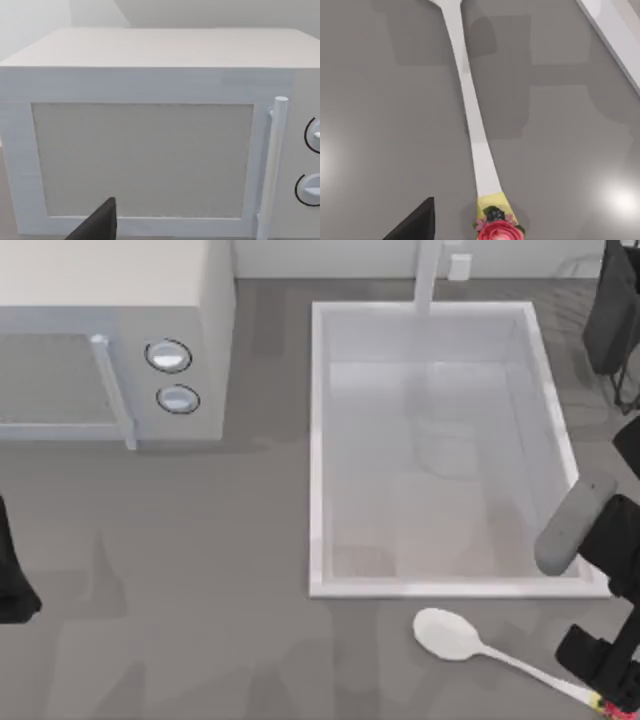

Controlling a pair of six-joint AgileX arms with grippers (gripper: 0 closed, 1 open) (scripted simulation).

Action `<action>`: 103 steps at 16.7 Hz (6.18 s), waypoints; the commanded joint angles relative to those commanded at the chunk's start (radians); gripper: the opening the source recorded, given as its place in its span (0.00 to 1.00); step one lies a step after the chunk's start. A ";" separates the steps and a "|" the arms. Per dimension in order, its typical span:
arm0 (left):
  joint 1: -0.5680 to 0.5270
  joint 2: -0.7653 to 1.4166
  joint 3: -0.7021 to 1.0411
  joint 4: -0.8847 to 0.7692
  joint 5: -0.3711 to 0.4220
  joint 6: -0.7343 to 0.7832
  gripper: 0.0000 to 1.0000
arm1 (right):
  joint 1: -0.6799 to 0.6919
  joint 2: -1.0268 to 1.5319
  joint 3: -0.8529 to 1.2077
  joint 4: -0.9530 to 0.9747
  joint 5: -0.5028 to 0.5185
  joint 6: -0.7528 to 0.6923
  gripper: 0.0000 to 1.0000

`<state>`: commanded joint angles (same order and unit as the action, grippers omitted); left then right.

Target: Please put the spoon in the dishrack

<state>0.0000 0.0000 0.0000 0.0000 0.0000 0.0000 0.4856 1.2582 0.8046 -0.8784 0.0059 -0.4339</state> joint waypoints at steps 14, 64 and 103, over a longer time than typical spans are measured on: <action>0.000 0.000 0.000 0.000 0.000 0.000 1.00 | 0.097 0.262 0.147 -0.129 0.000 -0.088 1.00; 0.000 0.000 0.000 0.000 0.000 0.000 1.00 | 0.094 0.259 0.533 -0.524 -0.018 -0.094 0.00; 0.000 0.000 0.000 0.000 0.000 0.000 1.00 | -1.102 -0.254 0.344 0.743 -0.623 0.451 0.00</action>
<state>0.0000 0.0000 0.0000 0.0000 0.0000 0.0000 -0.6163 1.0044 1.1486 -0.1356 -0.6172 0.0167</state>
